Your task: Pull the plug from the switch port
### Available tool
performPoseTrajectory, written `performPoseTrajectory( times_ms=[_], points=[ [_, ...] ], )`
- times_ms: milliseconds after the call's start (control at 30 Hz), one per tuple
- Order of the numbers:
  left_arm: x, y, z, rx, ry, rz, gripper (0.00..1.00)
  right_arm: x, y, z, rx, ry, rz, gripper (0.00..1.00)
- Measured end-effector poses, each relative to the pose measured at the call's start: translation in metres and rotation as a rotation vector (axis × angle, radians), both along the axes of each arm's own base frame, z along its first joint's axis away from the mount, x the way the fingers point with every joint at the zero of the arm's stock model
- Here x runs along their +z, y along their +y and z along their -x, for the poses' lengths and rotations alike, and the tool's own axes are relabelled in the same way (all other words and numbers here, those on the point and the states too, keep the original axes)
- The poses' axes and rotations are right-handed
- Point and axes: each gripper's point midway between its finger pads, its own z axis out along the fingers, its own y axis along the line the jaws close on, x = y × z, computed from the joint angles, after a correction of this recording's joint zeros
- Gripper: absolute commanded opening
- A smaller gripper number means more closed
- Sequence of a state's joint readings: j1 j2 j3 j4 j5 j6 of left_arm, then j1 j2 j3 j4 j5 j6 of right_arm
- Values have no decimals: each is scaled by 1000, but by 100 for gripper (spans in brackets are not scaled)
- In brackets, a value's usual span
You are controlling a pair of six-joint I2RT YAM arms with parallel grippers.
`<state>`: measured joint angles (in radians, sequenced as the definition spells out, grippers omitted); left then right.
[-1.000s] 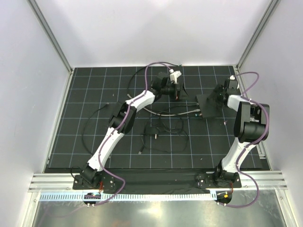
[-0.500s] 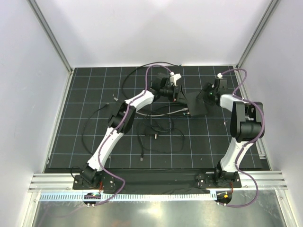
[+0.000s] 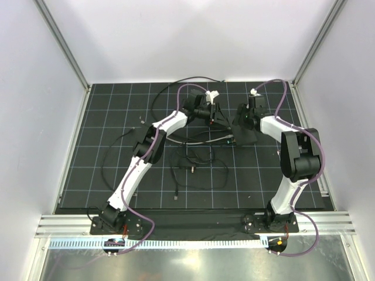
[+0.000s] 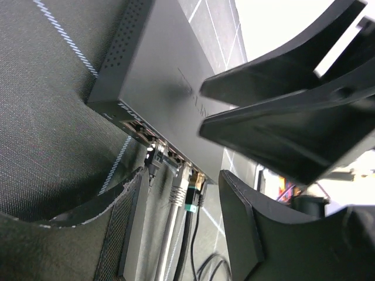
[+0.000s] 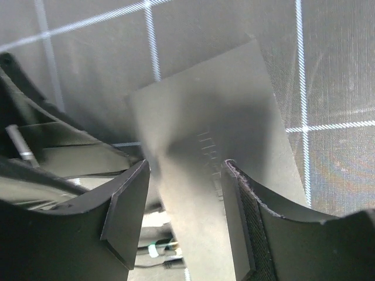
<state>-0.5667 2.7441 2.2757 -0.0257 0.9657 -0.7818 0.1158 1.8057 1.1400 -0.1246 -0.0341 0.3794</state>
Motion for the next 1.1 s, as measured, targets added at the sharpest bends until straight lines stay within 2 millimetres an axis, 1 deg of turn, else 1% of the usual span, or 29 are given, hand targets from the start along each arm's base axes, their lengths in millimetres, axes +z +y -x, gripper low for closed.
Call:
performPoseTrajectory(
  times_ms=[67, 233, 333, 400, 500, 567, 667, 800, 833, 933, 1100],
  points=[
    [-1, -1, -1, 9, 22, 5, 55, -9, 0, 0, -2, 14, 17, 58],
    [-6, -3, -3, 38, 43, -15, 53, -8, -8, -9, -28, -9, 38, 56],
    [-14, -5, -6, 61, 11, -41, 53, -9, -12, -15, -46, -16, 52, 56],
    [-14, -5, -6, 68, -17, -48, 52, -9, -13, -16, -52, -18, 57, 56],
    [-13, -9, -6, 63, -50, -49, 50, -9, -14, -17, -57, -21, 62, 56],
    [-13, -10, -7, 61, -47, -50, 45, -9, -14, -18, -57, -22, 63, 55],
    [-16, -14, -5, 45, -37, -42, 44, -9, -14, -19, -57, -23, 63, 55],
    [-17, -15, -5, 45, -16, -40, 39, -9, -14, -19, -58, -23, 62, 55],
    [-17, -15, -5, 46, -12, -41, 36, -9, -14, -20, -58, -24, 62, 55],
    [-20, -15, -6, 49, 3, -41, 31, -9, -14, -21, -57, -26, 62, 55],
    [-23, -14, -7, 45, 29, -32, 27, -9, -14, -21, -57, -26, 62, 54]
  ],
)
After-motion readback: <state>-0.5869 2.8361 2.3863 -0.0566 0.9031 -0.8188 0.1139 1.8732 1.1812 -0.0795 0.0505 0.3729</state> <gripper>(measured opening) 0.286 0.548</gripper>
